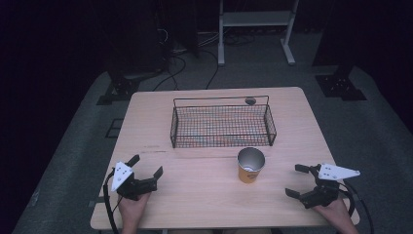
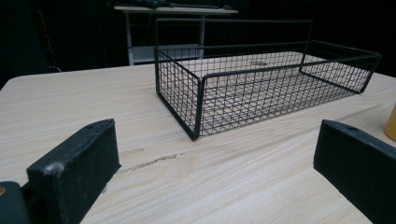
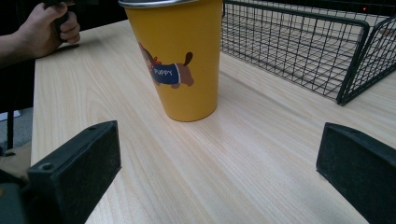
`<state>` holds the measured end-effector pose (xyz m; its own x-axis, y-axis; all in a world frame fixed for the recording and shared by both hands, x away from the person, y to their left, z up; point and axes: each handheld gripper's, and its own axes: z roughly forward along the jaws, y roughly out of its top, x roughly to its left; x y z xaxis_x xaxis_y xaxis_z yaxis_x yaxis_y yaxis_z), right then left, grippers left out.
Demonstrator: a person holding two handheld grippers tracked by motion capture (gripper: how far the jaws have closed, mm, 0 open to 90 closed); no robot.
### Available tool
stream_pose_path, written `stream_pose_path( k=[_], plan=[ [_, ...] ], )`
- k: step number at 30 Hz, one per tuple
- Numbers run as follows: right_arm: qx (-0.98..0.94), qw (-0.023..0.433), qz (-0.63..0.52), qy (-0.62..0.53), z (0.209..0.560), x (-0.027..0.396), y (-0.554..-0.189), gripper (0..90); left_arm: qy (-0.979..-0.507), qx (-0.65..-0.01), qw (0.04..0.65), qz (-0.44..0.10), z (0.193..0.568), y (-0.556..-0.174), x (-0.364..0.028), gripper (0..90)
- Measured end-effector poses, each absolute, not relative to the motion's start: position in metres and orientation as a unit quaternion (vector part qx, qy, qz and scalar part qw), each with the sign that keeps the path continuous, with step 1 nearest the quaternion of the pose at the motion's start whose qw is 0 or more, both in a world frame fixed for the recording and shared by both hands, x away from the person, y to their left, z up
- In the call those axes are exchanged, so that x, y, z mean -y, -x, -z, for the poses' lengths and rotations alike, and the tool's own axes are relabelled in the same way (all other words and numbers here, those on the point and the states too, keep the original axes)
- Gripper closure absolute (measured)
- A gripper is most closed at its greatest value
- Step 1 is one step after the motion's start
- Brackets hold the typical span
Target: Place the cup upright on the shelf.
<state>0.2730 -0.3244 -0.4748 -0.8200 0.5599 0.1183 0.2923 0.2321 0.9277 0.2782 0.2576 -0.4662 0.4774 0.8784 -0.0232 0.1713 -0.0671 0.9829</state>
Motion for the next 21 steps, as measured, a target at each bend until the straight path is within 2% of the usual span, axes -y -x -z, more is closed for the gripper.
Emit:
stream_pose_path(
  k=[21],
  plan=[
    [-0.78, 0.107, -0.557, -0.264, 0.47, 0.301, -0.272, 0.0, -0.661, -0.392, 0.556, -0.317, 0.466, -0.278, -0.257, 0.0]
  ],
)
